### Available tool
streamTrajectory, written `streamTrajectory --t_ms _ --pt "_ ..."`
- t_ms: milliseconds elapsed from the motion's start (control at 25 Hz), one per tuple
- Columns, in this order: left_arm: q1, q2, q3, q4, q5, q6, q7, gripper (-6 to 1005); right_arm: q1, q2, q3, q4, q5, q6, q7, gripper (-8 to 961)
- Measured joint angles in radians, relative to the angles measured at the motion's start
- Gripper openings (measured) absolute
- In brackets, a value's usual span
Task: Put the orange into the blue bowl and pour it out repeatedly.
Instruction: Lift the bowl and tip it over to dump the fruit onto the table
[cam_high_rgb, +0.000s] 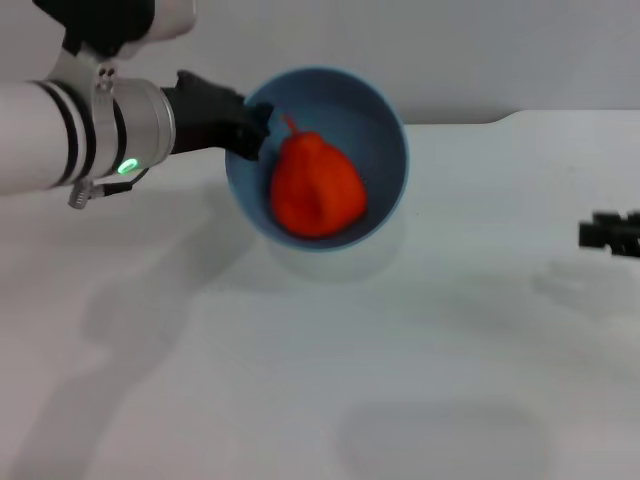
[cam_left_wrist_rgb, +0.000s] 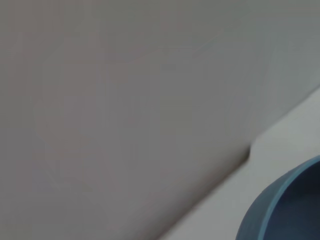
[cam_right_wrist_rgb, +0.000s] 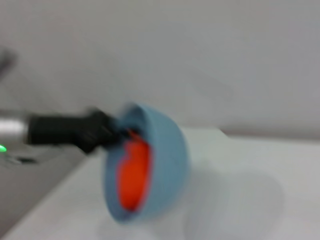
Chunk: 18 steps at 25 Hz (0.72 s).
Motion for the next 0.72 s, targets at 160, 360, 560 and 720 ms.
streamTrajectory --t_ms 160,360,560,720 --pt "0.119 0.001 0.142 0.050 0.016 -0.248 0.137 -1 0.003 -0.002 0.017 0.001 -0.133 0.005 0.018 435" --pt "0.196 -0.001 0.370 0.005 0.121 -0.588 0.297 -1 0.008 0.000 0.018 0.004 -0.174 0.021 0.021 444" --pt "0.200 -0.009 0.563 -0.167 0.276 -0.965 0.428 -1 0.015 0.004 0.014 0.005 -0.176 0.031 0.022 453" --pt "0.171 -0.015 0.678 -0.373 0.286 -1.355 0.639 -2 0.016 0.008 0.018 0.016 -0.177 0.032 0.023 461"
